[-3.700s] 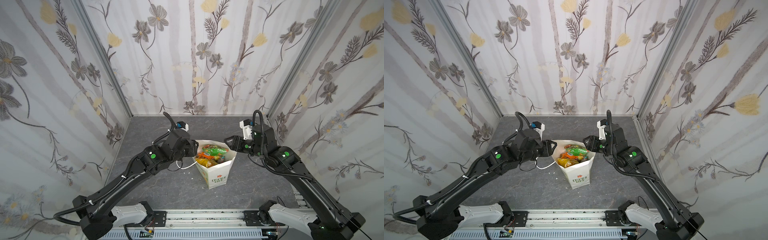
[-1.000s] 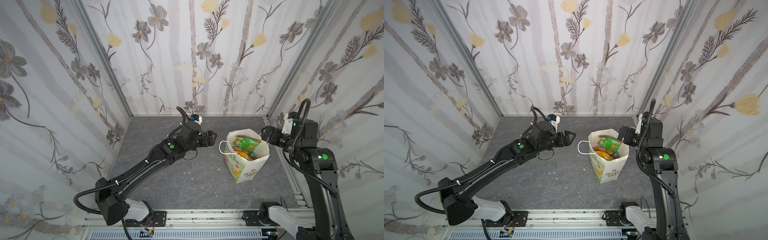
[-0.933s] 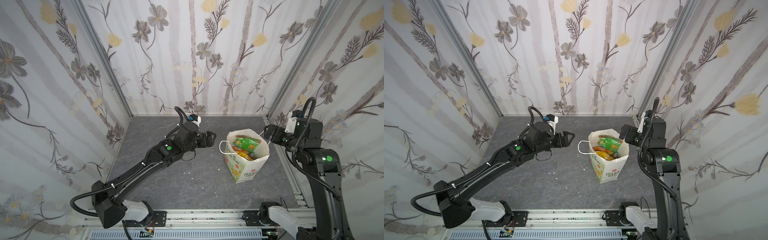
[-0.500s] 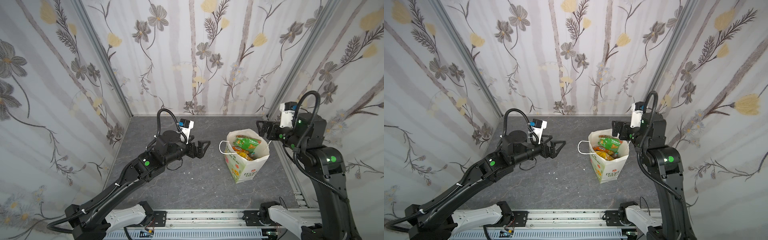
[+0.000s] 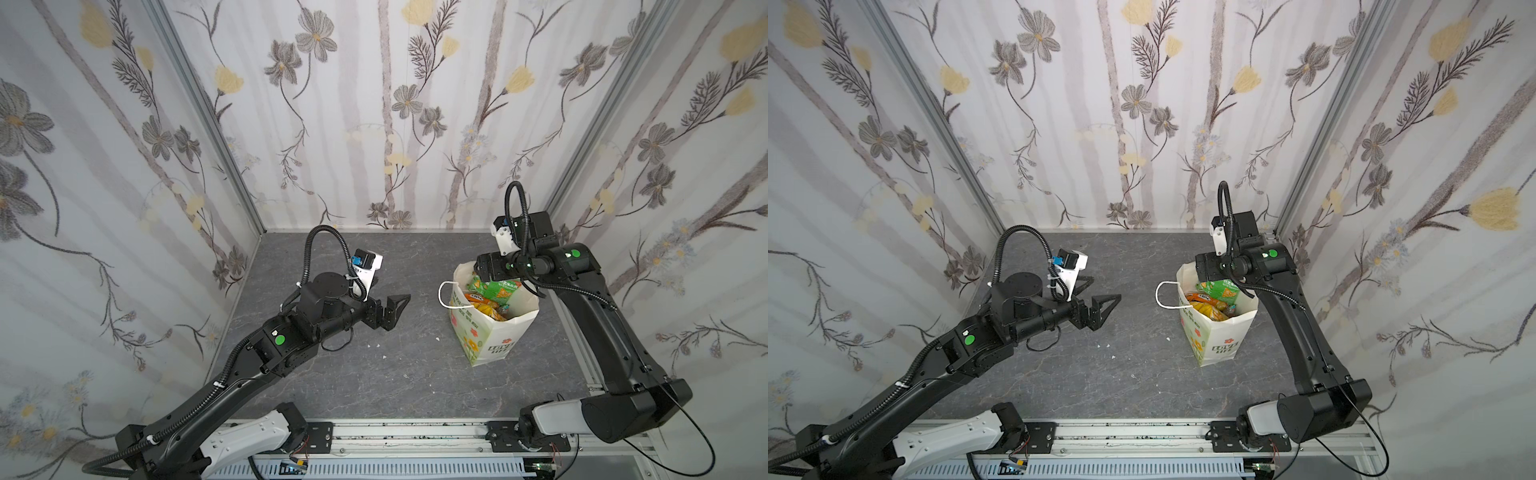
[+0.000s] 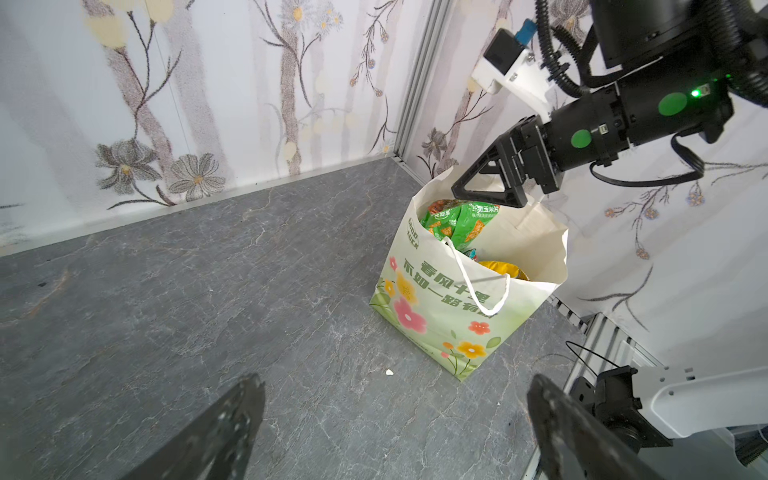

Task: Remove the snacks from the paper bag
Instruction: 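Reach into the bag with the right gripper and grasp the green snack packet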

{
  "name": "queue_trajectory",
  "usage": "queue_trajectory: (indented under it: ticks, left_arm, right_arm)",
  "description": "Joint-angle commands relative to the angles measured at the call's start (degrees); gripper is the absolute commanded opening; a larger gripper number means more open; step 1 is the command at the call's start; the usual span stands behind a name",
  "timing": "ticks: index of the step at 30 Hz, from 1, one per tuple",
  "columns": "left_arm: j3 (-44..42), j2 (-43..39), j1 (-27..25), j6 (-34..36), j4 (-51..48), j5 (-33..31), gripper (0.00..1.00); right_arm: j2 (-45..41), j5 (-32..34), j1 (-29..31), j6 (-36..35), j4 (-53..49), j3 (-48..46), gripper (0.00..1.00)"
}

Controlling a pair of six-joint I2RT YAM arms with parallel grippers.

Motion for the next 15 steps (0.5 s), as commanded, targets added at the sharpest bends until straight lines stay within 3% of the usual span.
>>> queue_trajectory:
  ticks: [1,10,15]
  left_arm:
    - [-0.52,-0.27,-0.01,1.4,1.37,-0.44,1.0]
    - [-0.96,-0.35,-0.02,2.37,1.61,-1.66,1.0]
    - [-0.96,-0.43,-0.03,2.55,1.52,-2.11,1.0]
  right_arm:
    - [2.75,3.8,0.1,-1.93,-1.11,-0.07,0.98]
    - [6.96,3.85,0.15,-0.73,-0.84,-1.83,0.99]
    - [7.12,5.15,0.18,-0.22,0.67,-4.82,0.9]
